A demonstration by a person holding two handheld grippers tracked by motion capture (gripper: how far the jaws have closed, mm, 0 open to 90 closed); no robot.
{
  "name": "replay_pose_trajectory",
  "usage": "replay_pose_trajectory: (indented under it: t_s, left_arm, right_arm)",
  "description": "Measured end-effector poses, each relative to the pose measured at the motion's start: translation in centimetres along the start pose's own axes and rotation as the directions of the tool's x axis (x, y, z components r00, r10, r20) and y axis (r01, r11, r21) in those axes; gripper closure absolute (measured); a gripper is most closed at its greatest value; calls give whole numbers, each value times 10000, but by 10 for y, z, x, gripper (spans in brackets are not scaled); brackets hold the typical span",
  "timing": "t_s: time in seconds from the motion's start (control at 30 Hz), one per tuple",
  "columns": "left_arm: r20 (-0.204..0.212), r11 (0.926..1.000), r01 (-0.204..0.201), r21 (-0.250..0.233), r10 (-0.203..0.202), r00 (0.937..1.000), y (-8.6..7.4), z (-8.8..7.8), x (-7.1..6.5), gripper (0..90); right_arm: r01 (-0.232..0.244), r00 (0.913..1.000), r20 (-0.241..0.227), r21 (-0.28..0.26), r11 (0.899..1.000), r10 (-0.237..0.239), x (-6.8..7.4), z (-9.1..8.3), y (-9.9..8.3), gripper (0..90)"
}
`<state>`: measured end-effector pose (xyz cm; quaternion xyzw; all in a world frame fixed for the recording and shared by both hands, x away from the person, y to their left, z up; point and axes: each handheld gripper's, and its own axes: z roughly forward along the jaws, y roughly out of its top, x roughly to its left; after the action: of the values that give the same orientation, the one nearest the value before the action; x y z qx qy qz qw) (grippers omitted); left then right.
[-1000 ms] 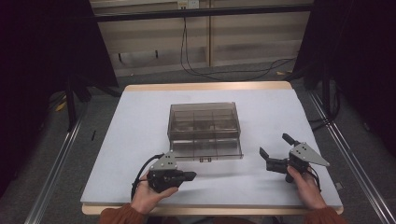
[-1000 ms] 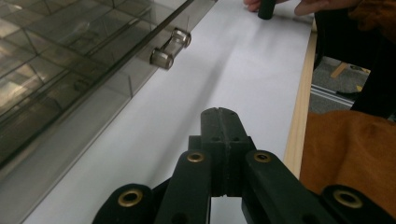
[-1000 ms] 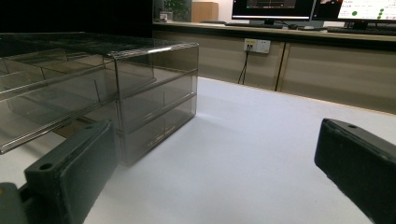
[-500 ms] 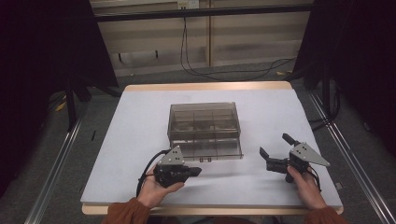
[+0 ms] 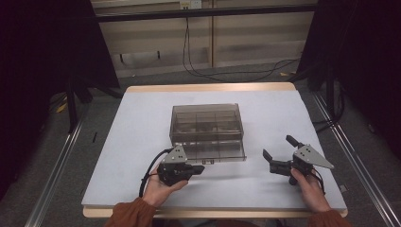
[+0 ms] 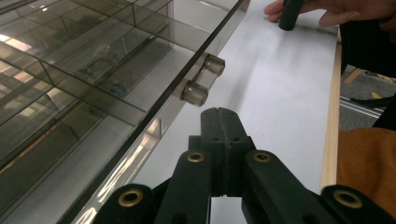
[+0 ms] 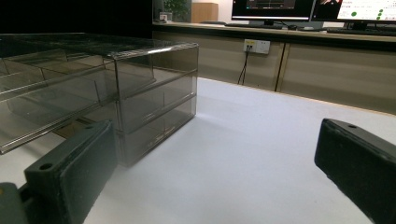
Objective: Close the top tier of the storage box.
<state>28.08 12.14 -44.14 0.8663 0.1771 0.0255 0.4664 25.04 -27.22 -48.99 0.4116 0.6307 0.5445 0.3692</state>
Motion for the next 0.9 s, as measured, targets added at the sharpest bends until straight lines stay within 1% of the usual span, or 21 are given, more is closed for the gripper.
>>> replay_pose_trajectory:
  t_s: [0.03,0.1,0.17,0.23,0.27,0.43,0.47,0.5,0.53,0.63,0.9]
  left_arm:
    - [-162,9999,128,-75,-130,9998,0,0,1,900]
    - [-101,9998,145,-153,-147,9998,0,0,2,900]
    - [-187,9999,119,-103,-121,9998,0,-1,3,900]
    - [-171,9998,167,-147,-170,9997,0,-1,4,900]
    - [-105,9998,169,-142,-171,9998,0,-2,6,900]
    - [-326,9996,219,-154,-224,9992,0,-2,7,900]
    - [-294,9995,245,-201,-251,9993,0,-3,8,900]
    - [-311,9994,267,-203,-273,9991,0,-4,9,900]
    - [-368,9989,347,-302,-358,9987,0,-4,8,900]
    - [-348,9986,413,-342,-425,9985,0,-3,8,900]
    - [-398,9989,298,-348,-312,9987,1,-4,9,900]
  right_arm:
    - [-12,10000,6,7,10000,12,0,0,0,0]
    - [-17,10000,3,10,10000,17,0,0,0,0]
    - [-10,10000,4,3,10000,10,0,0,0,0]
    - [-18,10000,5,0,10000,18,0,0,0,0]
    - [-16,10000,3,0,10000,16,0,0,0,0]
    - [-22,10000,-48,-20,10000,22,0,0,0,0]
    - [-21,10000,-82,0,10000,21,0,0,0,0]
    - [-16,10000,-48,-22,10000,16,0,0,0,0]
    - [-11,10000,-14,12,10000,11,0,-1,0,0]
    - [-14,10000,-4,8,10000,14,0,-1,0,0]
    - [-6,10000,5,-2,10000,6,0,0,0,0]
